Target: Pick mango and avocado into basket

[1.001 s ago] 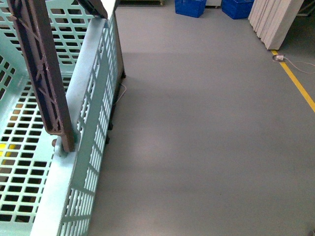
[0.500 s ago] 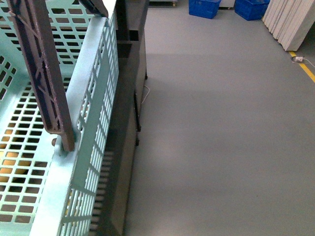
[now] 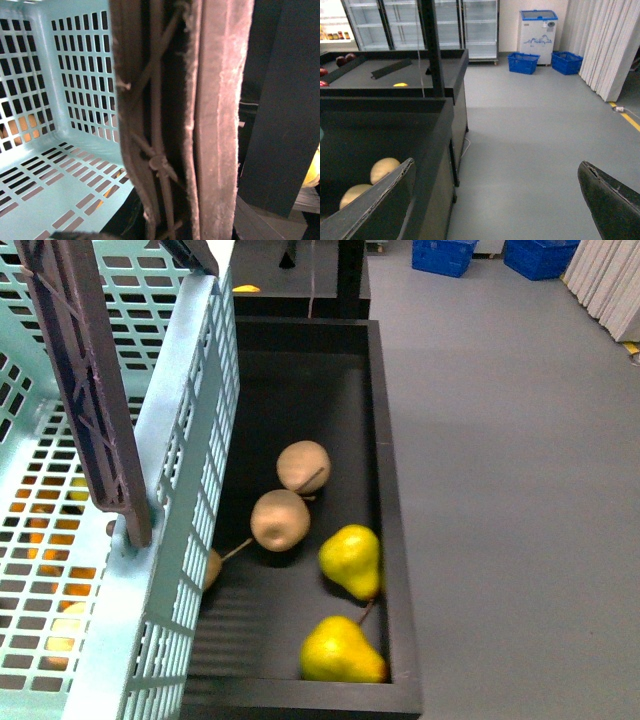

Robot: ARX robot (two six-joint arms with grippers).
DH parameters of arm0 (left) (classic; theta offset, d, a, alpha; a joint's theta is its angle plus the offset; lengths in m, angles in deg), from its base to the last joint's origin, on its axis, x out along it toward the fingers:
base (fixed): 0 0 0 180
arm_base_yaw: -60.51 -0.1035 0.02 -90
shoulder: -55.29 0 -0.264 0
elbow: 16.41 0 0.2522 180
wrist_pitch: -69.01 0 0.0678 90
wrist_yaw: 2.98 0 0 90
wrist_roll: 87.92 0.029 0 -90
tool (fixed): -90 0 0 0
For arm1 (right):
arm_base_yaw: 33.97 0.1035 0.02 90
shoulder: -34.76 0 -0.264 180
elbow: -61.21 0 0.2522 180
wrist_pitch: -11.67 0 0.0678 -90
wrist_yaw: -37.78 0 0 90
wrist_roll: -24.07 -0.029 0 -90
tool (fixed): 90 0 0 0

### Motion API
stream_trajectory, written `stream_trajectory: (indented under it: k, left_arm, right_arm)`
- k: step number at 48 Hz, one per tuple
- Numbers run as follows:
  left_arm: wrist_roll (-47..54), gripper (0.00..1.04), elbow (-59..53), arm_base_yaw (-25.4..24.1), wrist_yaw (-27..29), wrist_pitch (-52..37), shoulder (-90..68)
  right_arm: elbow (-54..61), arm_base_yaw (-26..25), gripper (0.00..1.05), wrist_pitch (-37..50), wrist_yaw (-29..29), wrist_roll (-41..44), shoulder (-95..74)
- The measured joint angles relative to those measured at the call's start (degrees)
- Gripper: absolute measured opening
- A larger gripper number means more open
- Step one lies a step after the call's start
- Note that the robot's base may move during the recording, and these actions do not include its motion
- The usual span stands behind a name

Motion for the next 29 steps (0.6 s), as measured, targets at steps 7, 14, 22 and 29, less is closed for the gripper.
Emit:
stream_trajectory:
  k: [7,14,22,29]
  left_arm:
    - [0.0,0.17,0.0,0.0,0.0,0.0,0.0]
    - [0.0,0.17,0.0,0.0,0.0,0.0,0.0]
    - [0.0,0.17,0.0,0.0,-0.1,0.0,0.0]
    - [0.0,0.17,-0.1,0.0,0.0,0.0,0.0]
  right_arm:
    - [0.0,0.0,0.96,0.0,-0.1,0.0,0.0]
    - [0.0,0.0,0.96,0.0,0.1,0.0,0.0]
    - [0.0,0.0,0.96,0.0,0.1,0.0,0.0]
    - [0.0,0.0,0.96,0.0,0.1,0.0,0.0]
